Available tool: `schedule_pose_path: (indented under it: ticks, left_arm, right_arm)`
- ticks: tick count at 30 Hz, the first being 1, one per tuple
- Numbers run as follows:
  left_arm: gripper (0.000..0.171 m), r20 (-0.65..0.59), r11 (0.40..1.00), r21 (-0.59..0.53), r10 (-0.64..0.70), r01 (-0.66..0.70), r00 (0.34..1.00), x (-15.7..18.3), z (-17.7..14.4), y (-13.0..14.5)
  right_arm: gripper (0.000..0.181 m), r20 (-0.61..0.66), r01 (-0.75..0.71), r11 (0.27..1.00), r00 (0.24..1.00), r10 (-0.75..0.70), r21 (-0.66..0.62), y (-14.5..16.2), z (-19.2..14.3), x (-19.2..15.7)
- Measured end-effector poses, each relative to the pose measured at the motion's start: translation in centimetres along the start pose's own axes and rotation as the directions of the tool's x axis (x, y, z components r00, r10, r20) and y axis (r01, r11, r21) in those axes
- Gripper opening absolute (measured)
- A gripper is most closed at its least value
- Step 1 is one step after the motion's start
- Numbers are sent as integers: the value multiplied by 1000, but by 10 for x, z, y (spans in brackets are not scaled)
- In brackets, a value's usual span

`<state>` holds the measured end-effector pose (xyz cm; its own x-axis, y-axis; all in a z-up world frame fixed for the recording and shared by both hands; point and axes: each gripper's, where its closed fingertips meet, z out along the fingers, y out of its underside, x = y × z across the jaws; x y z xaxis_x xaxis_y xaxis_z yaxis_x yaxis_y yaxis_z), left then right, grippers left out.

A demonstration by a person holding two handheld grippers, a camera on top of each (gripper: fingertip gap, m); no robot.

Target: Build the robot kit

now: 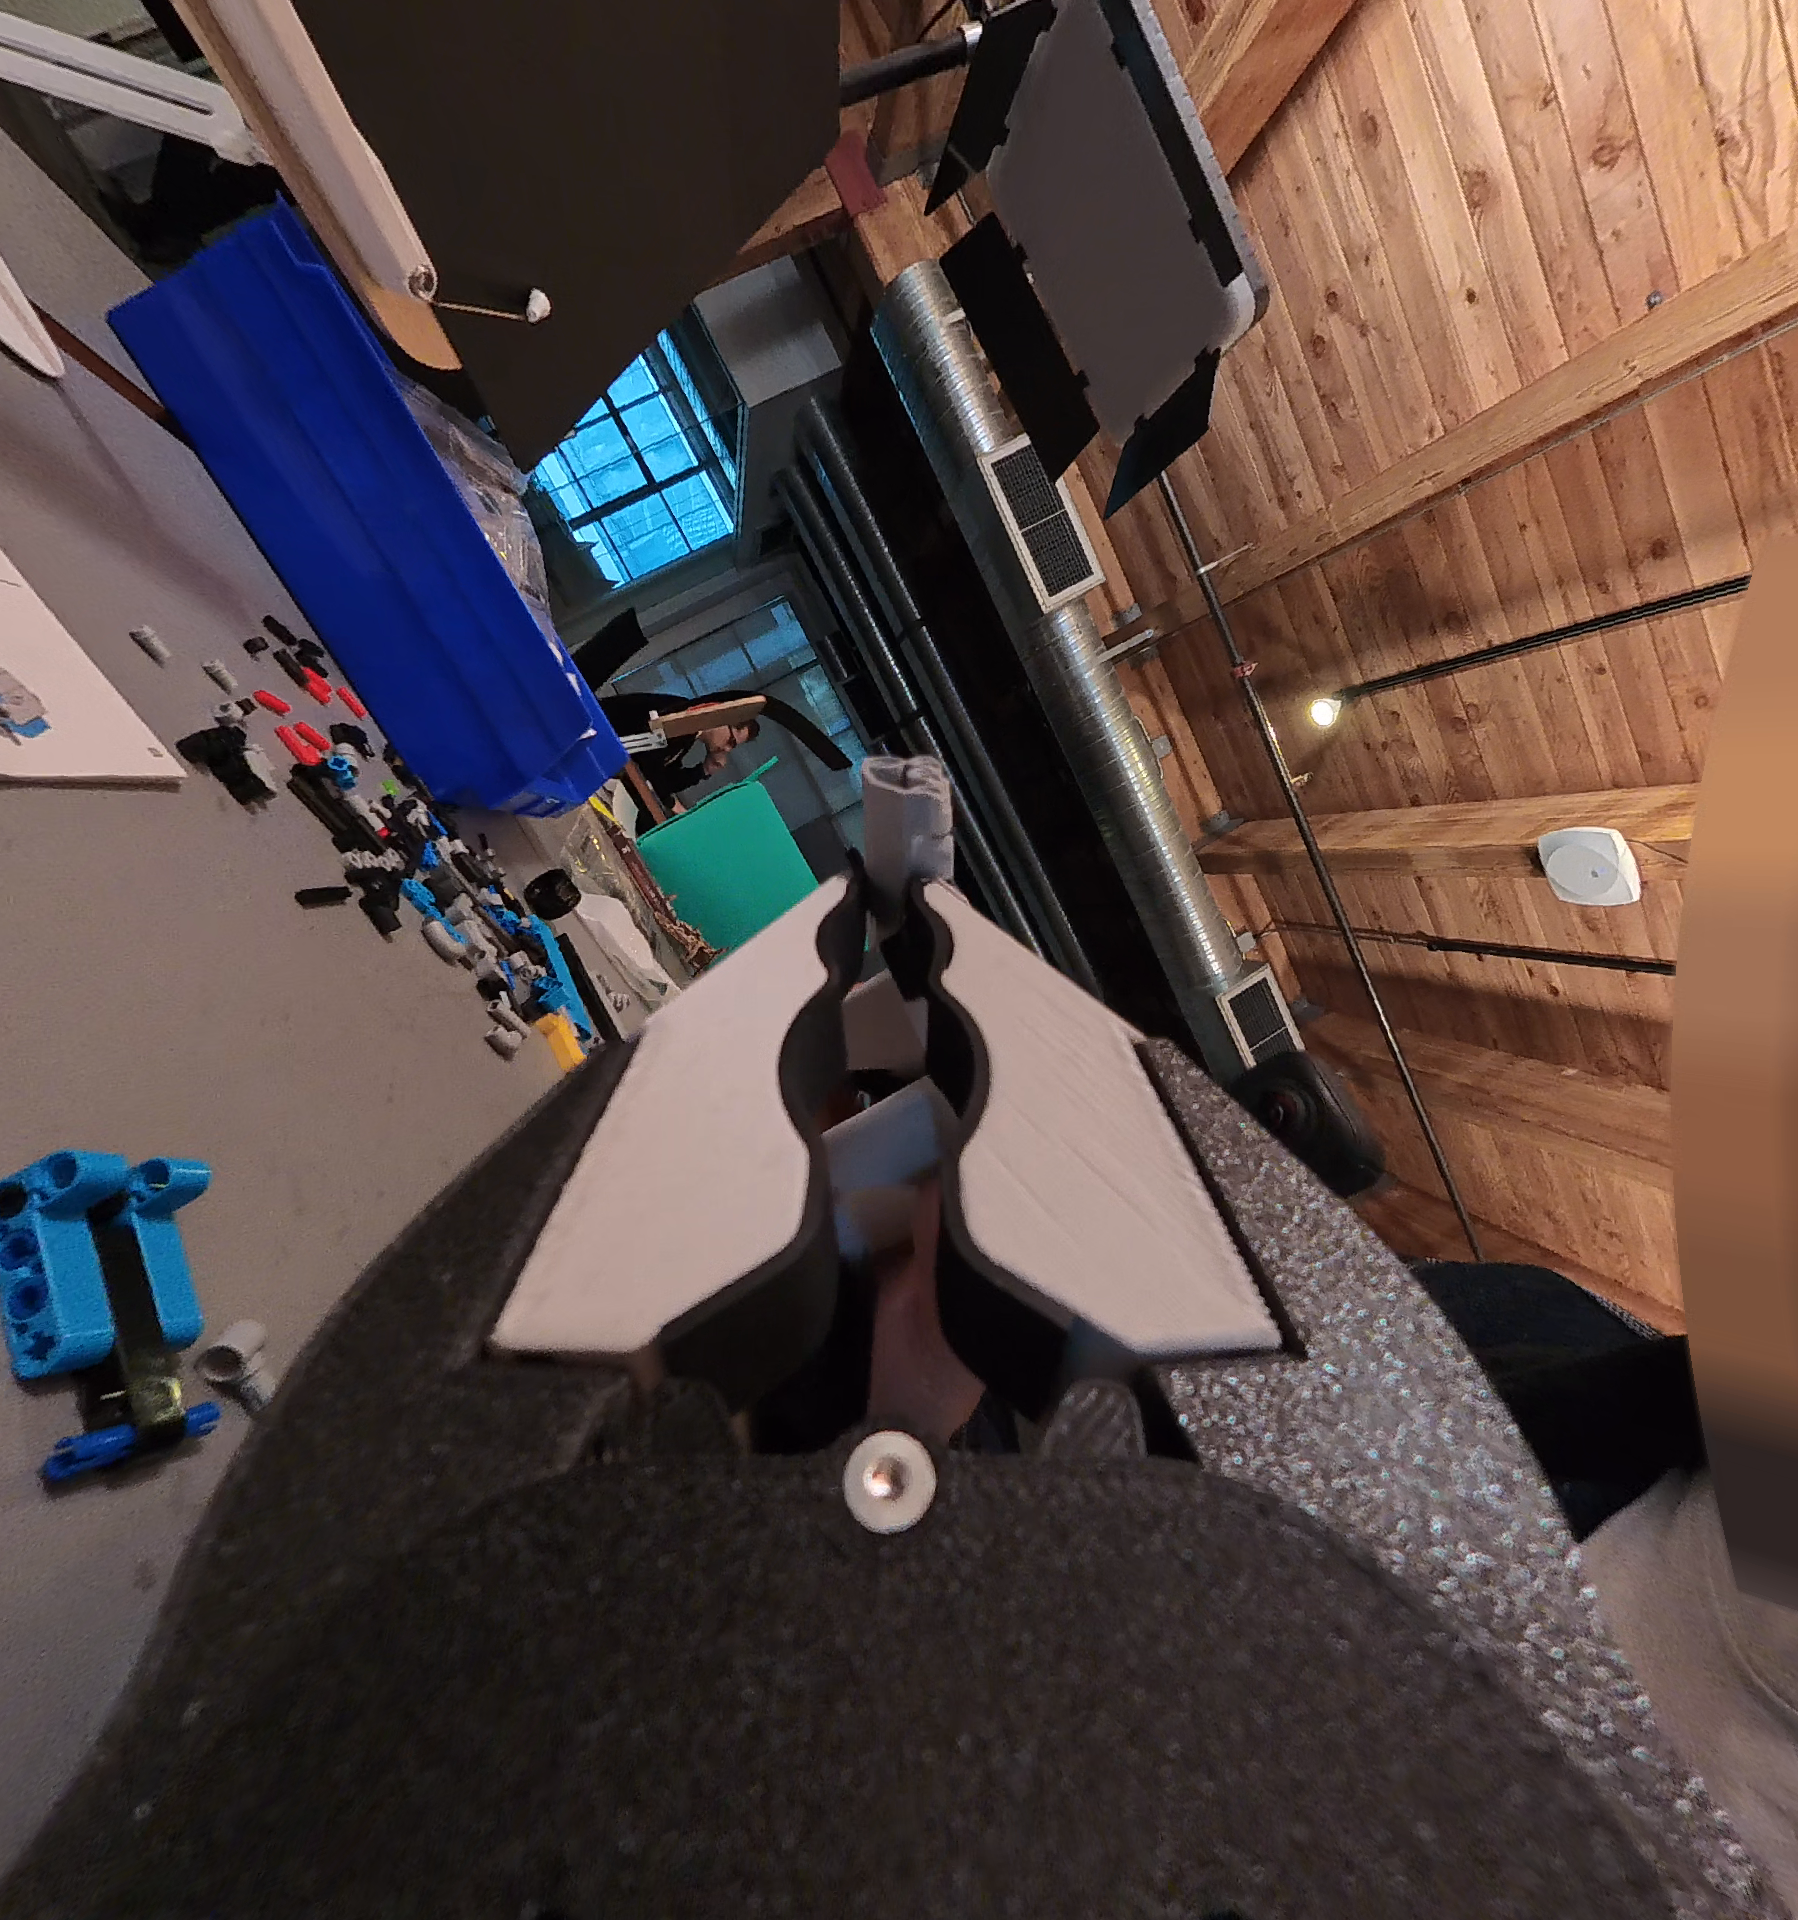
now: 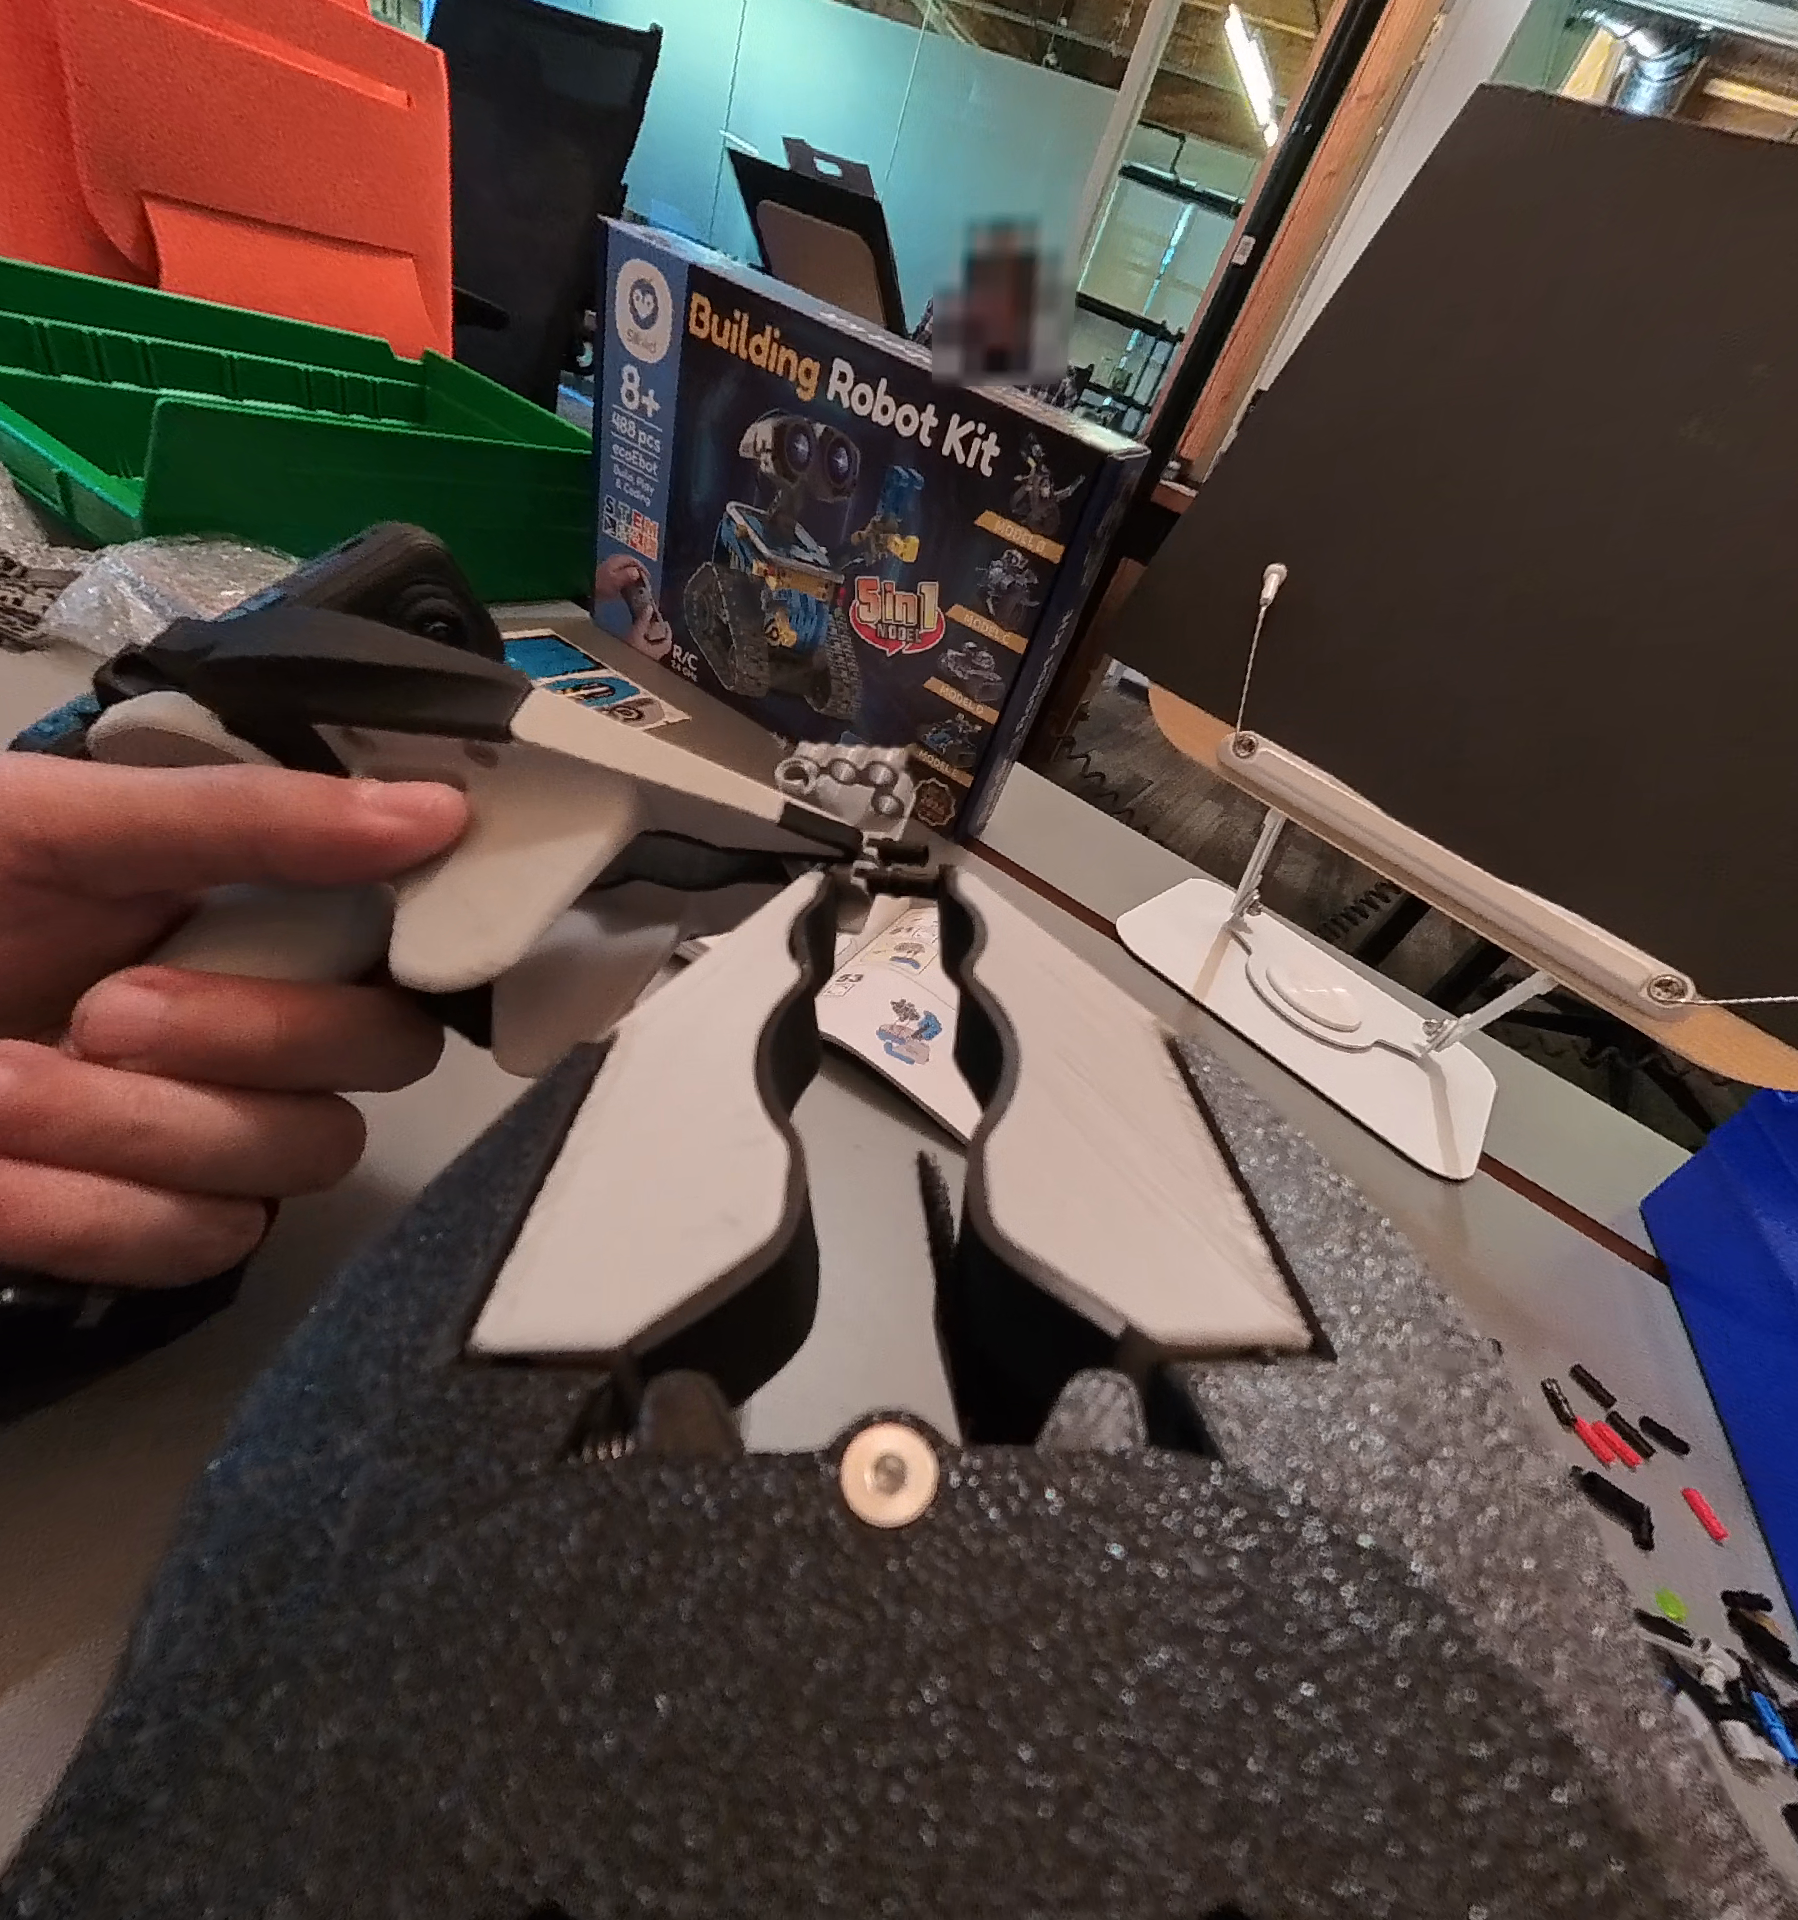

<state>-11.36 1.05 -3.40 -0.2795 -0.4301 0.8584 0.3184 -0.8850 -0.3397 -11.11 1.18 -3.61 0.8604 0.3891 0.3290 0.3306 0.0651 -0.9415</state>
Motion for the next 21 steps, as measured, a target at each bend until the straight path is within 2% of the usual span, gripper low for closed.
schedule_pose_path:
  ticks: [4, 8, 15, 17, 19, 21]
  left_arm:
    - [7, 15, 1000, -4, 9, -9, 1000, -2, 1, 2]
    - [7, -13, 999, 16, -31, 31, 999, 1, 2, 3]
    - [7, 19, 999, -5, 33, -33, 999, 0, 0, 1]
    - [7, 44, 997, -36, 76, -75, 996, -2, -2, -2]
    - [7, 73, 991, -33, 131, -129, 989, -2, -7, -12]
    - [7, 143, 981, -76, 190, -181, 971, -9, -13, -18]
  right_arm:
    - [15, 42, -17, 999, 999, 18, -31, 3, 0, 0]
    - [13, 5, 52, 998, 999, -51, -42, 1, -3, -2]
    - [14, 39, 10, 1000, 999, -9, -15, 1, -1, -2]
    - [15, 66, -63, 998, 996, 62, 9, 2, 2, -3]
    - [28, 134, -124, 992, 984, 121, 11, 3, 0, -3]
    - [36, 214, -200, 980, 958, 191, 20, 1, -4, 2]
